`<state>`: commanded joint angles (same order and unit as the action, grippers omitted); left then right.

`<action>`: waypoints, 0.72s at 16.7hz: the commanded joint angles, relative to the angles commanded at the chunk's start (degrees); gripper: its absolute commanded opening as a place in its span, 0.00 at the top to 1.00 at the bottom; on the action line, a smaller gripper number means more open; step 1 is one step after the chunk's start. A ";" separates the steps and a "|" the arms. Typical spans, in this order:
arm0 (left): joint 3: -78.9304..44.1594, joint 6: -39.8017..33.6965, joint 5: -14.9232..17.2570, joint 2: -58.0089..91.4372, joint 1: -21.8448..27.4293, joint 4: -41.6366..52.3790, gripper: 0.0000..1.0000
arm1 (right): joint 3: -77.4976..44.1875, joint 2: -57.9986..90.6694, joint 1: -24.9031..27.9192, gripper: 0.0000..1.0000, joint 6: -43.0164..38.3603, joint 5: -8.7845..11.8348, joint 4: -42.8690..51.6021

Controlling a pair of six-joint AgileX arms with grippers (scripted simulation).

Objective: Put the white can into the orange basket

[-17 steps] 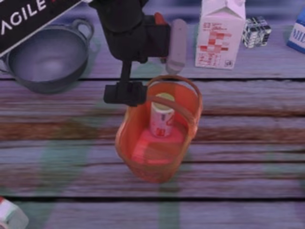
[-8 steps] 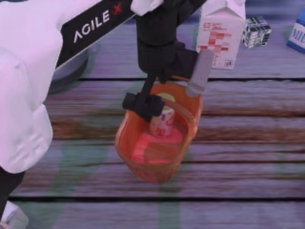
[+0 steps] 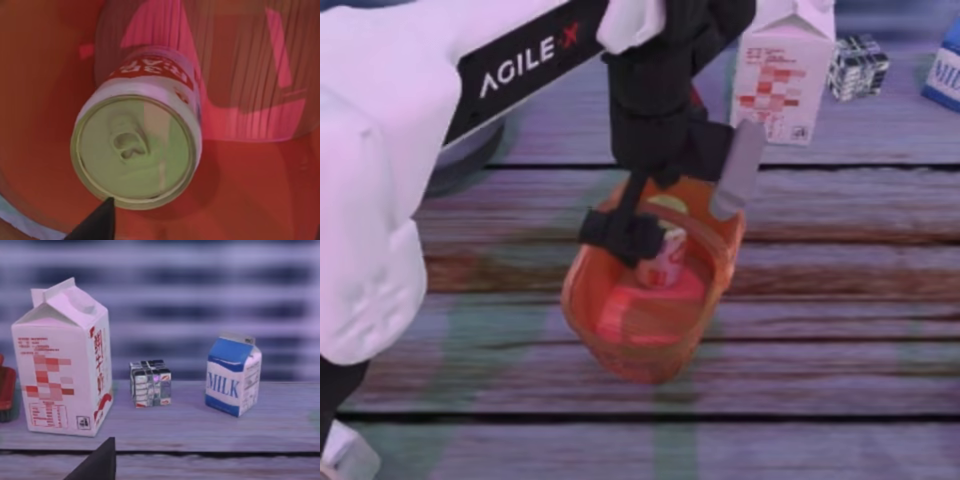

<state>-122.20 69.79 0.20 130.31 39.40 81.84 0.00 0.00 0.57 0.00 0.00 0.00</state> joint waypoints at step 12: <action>0.61 -0.01 0.00 -0.08 0.01 -0.53 0.60 | 0.00 0.00 0.00 0.00 0.00 0.00 0.00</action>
<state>-121.58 69.78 0.20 130.23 39.41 81.31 0.00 0.00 0.57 0.00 0.00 0.00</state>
